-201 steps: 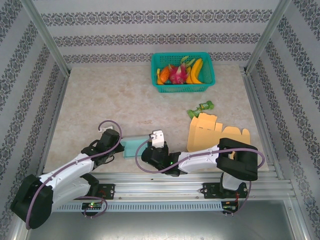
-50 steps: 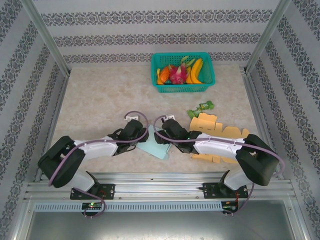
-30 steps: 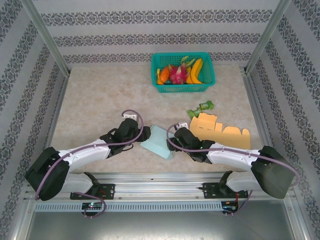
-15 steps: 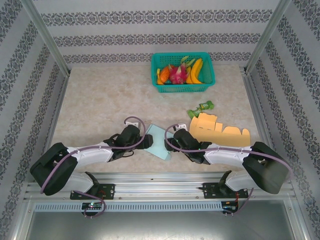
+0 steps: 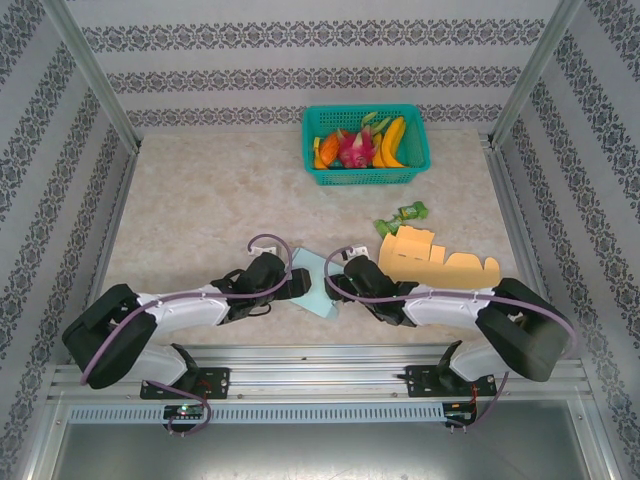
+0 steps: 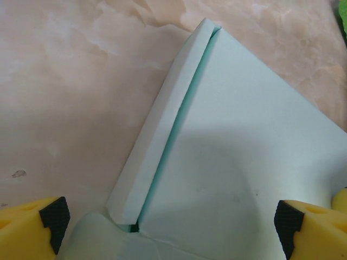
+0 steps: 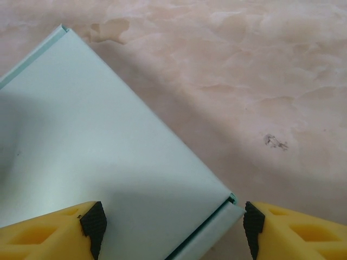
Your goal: Fold the paper box
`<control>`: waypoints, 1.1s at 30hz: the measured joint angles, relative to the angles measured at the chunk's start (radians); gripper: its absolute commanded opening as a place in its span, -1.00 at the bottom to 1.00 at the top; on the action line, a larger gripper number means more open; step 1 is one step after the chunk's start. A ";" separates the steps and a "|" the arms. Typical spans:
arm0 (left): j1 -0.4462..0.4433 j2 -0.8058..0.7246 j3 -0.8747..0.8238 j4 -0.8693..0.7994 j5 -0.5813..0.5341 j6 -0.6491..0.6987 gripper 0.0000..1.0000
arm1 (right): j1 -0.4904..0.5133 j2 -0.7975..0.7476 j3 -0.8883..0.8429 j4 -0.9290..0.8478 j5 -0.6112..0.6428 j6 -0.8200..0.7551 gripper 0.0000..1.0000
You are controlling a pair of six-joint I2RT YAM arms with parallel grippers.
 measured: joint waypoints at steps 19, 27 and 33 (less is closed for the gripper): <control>0.000 0.021 0.023 -0.020 -0.011 -0.004 0.53 | 0.000 0.022 0.014 0.015 -0.007 -0.024 0.39; 0.000 0.032 0.013 0.008 -0.020 -0.007 0.49 | -0.001 0.026 0.020 0.011 -0.007 -0.026 0.39; -0.002 0.032 0.011 0.011 -0.035 -0.003 0.50 | -0.001 0.021 0.024 -0.002 -0.006 -0.027 0.39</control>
